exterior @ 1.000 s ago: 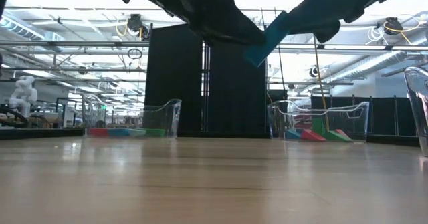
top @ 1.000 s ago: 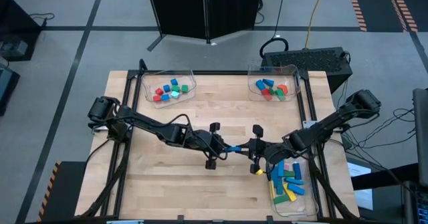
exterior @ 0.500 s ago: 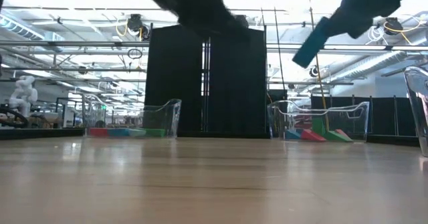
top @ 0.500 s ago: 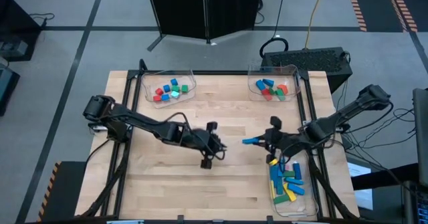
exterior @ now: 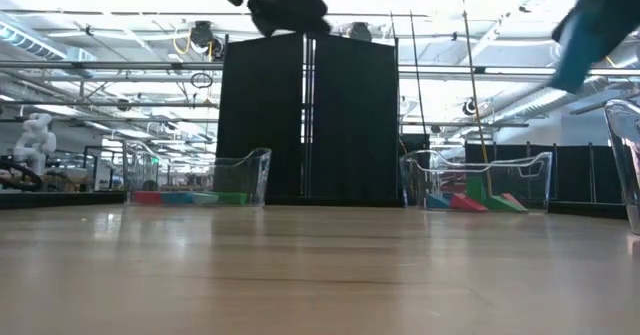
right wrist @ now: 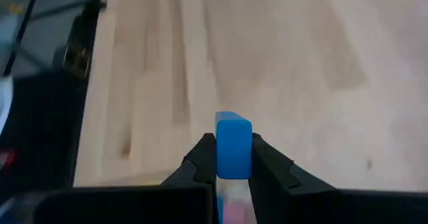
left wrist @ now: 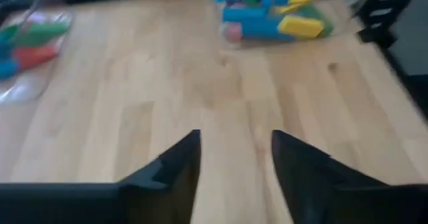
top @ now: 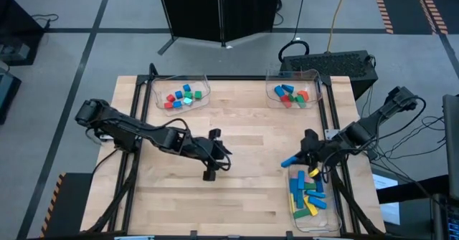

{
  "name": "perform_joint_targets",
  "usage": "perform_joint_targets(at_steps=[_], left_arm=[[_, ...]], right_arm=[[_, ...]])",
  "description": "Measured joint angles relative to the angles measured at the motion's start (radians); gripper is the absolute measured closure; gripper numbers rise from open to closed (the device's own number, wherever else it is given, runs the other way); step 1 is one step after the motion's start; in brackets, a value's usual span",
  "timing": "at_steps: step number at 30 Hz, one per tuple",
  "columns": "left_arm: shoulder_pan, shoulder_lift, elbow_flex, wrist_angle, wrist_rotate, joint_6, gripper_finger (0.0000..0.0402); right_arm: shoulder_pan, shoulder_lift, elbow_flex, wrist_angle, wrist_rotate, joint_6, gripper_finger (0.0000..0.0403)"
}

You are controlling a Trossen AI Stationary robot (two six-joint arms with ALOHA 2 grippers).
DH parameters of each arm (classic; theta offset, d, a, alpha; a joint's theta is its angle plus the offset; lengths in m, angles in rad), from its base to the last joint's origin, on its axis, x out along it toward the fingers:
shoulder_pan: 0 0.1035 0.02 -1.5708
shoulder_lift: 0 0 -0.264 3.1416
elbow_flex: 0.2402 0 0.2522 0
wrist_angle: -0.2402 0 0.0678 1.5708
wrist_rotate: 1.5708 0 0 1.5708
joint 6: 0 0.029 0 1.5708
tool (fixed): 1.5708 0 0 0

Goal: Sort blocks by size
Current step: Put the blue rectangular block into the bottom right transparent bin

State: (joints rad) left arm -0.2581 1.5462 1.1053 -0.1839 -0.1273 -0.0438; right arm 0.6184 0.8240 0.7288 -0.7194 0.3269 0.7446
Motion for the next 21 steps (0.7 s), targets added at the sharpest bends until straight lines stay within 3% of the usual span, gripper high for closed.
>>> perform_joint_targets(at_steps=[3,7,15,21], left_arm=[[0.000,-0.009,0.000,-0.096,-0.087,-0.031,0.0188],[0.000,-0.008,0.000,-0.178,-0.214,-0.063,0.0174],[-0.004,-0.010,0.000,-0.199,-0.227,-0.082,0.0173],[-0.029,-0.046,0.000,-0.266,-0.265,-0.118,0.0173]], right_arm=[[0.027,-0.009,0.000,-0.033,-0.057,0.030,0.0367],[0.058,-0.013,0.000,-0.030,-0.134,0.046,0.0367],[0.130,-0.015,0.000,-0.032,-0.278,0.139,0.0367],[0.174,-0.010,0.000,-0.096,-0.281,0.252,0.0353]])
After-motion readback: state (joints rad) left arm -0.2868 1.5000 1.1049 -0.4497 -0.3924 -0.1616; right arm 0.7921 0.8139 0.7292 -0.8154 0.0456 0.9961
